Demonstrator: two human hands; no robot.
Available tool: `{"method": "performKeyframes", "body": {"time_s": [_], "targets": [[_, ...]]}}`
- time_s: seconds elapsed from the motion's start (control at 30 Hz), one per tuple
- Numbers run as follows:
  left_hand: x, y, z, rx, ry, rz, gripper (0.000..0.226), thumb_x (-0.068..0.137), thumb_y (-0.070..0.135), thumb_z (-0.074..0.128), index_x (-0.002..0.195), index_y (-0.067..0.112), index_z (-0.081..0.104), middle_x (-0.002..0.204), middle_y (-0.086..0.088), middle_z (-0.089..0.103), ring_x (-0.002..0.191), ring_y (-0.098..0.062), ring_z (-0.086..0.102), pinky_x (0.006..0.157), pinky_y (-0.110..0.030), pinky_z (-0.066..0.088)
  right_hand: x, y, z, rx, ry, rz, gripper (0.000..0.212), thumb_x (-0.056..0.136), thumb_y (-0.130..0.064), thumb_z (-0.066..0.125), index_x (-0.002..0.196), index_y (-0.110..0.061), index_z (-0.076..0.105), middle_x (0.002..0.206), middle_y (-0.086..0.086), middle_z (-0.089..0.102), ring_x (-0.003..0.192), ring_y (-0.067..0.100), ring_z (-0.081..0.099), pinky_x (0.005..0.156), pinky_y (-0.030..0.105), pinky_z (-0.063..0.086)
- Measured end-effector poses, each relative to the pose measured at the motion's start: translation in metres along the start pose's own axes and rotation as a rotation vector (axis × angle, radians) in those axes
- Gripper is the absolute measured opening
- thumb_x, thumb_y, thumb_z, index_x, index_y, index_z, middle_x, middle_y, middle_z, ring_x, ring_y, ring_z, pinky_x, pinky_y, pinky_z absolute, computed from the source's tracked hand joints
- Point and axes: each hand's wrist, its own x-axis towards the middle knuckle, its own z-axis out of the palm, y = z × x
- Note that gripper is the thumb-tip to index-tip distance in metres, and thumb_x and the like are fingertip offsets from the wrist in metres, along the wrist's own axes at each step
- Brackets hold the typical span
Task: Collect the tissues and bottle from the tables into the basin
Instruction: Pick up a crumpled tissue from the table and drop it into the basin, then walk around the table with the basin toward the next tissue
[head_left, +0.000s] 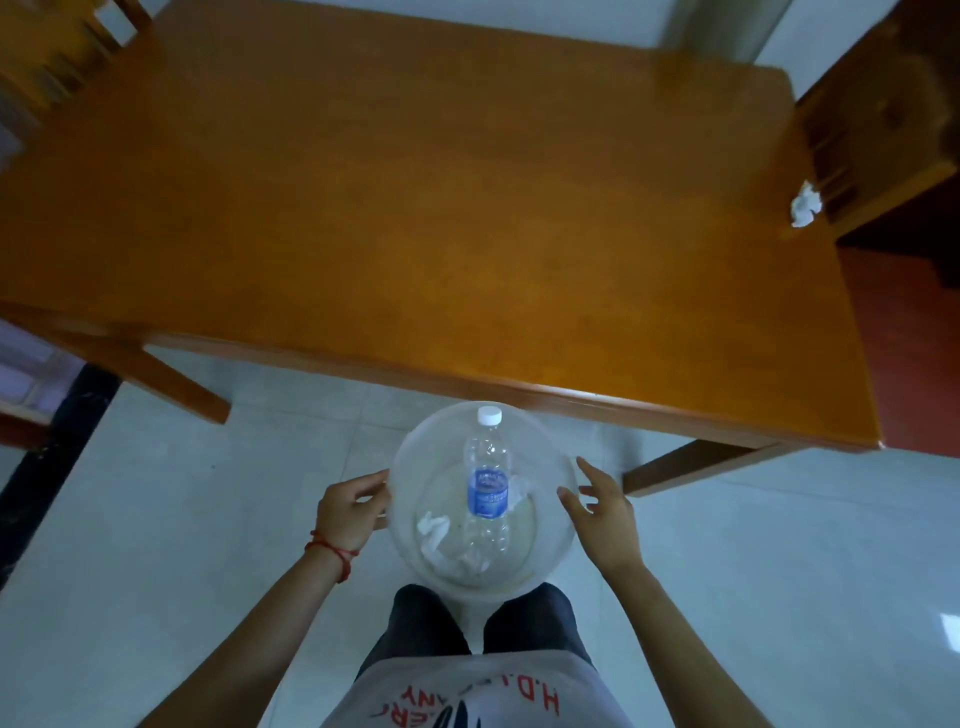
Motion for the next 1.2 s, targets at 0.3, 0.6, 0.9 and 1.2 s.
{"method": "performKeyframes", "body": {"time_s": [0.3,0.6,0.9,1.2], "targets": [[-0.005,0.004,0.020,0.161,-0.185,0.064,0.026,0.082,0.004,0.061,0.107,0.007,0.066,0.097,-0.006,0.067,0.078,-0.019,0.065,0.054,-0.015,0.055,-0.056,0.034,-0.007,0.255,0.192,0.166,0.026,0.089,-0.021,0.055,0.112,-0.017,0.065,0.093,0.001,0.068,0.080,0.013,0.061,0.078,0.023,0.046],[-0.026,0.011,0.085,0.336,-0.398,0.147,0.027,0.082,0.008,0.062,0.108,0.007,0.065,0.099,-0.006,0.067,0.078,-0.018,0.065,0.056,-0.018,0.055,-0.129,0.087,-0.031,0.468,0.409,0.328,0.024,0.087,-0.018,0.057,0.110,-0.016,0.067,0.088,0.008,0.071,0.079,0.024,0.064,0.080,0.033,0.051],[-0.083,0.003,0.180,0.519,-0.699,0.234,0.035,0.080,0.011,0.065,0.114,0.005,0.061,0.109,-0.007,0.064,0.090,-0.024,0.063,0.070,-0.029,0.055,-0.229,0.150,-0.054,0.602,0.720,0.514,0.022,0.087,-0.016,0.058,0.105,-0.016,0.069,0.082,0.005,0.071,0.074,0.019,0.062,0.076,0.031,0.050],[-0.148,-0.019,0.261,0.693,-0.946,0.267,0.041,0.080,0.006,0.064,0.120,0.001,0.055,0.118,-0.016,0.061,0.093,-0.023,0.060,0.069,-0.027,0.053,-0.319,0.189,-0.053,0.715,1.000,0.684,0.024,0.087,-0.016,0.058,0.109,-0.013,0.067,0.093,0.002,0.071,0.087,0.018,0.065,0.081,0.031,0.051]]}}
